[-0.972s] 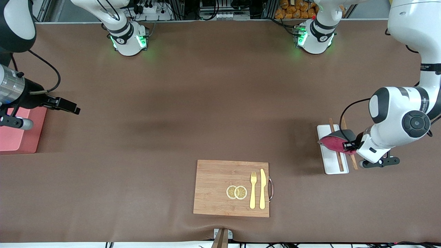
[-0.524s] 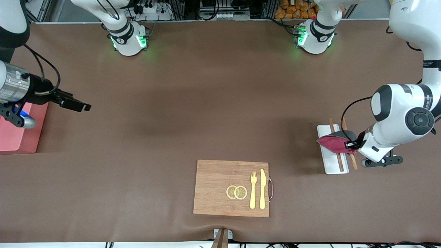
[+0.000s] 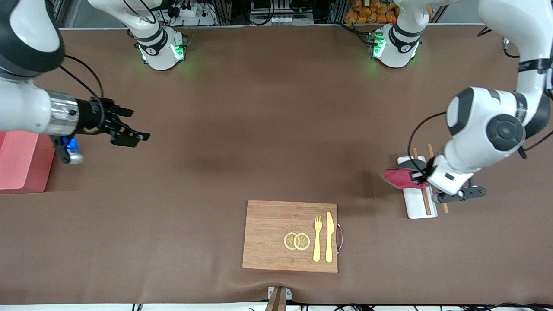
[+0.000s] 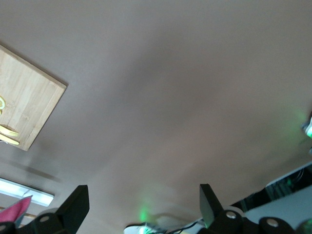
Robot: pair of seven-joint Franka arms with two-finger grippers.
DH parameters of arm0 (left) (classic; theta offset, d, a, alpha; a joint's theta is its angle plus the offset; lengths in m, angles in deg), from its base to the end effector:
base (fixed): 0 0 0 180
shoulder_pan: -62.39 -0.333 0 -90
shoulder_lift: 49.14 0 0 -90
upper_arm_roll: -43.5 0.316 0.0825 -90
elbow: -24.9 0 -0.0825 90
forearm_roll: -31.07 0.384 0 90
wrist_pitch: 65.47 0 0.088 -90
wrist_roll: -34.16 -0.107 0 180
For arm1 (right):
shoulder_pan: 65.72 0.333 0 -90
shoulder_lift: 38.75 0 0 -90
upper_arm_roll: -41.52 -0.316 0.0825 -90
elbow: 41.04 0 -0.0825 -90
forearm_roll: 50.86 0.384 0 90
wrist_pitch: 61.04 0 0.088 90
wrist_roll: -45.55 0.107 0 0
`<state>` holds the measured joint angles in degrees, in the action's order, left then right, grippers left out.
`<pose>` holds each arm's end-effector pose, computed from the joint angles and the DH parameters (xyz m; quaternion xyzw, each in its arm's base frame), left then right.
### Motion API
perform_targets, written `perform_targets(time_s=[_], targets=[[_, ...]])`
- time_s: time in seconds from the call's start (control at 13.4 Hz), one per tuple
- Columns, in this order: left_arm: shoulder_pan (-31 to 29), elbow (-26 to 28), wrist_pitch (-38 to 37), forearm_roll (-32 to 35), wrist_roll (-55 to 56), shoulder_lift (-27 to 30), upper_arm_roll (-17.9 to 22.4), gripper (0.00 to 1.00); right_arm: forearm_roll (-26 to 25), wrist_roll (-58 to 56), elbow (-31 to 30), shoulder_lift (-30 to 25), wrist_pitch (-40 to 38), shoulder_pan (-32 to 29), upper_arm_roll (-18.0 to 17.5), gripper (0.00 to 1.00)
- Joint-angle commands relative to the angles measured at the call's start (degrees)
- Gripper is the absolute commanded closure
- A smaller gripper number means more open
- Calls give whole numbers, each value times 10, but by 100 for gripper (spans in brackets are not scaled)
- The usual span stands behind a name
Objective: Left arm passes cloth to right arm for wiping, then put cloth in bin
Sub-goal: 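Lift the cloth with the left gripper while the right gripper reaches toward it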
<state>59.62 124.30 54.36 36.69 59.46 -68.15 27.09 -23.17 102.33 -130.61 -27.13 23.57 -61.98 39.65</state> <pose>0.6342 -0.1329 0.3976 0.9961 0.0863 0.0177 0.0093 0.5856 0.1095 0.5180 -0.8607 0.4254 0.2451 0.1347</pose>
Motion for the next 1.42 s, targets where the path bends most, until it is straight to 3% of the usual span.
perform_targets(time_s=[0.0, 0.22, 0.37, 0.6, 1.05, 1.35], targets=[[0, -11, -10, -7, 95, 2, -61, 100, 57, 25, 7, 28, -8, -8, 1, 0], [21, -36, -4, -47, 198, -12, -107, 100, 100, 69, 7, 49, -2, 1, 0, 0], [62, -63, -2, -77, 273, -29, -112, 100, 137, 95, 8, 67, 15, 19, 1, 0], [133, -110, 25, -102, 392, -58, -111, 100, 141, 136, 7, 83, 47, 50, 1, 0], [223, -134, 192, -118, 561, -119, -112, 100, 142, 210, 6, 104, 100, 105, 0, 0], [257, -136, 268, -118, 634, -126, -112, 100, 142, 246, 4, 118, 137, 137, 1, 0]])
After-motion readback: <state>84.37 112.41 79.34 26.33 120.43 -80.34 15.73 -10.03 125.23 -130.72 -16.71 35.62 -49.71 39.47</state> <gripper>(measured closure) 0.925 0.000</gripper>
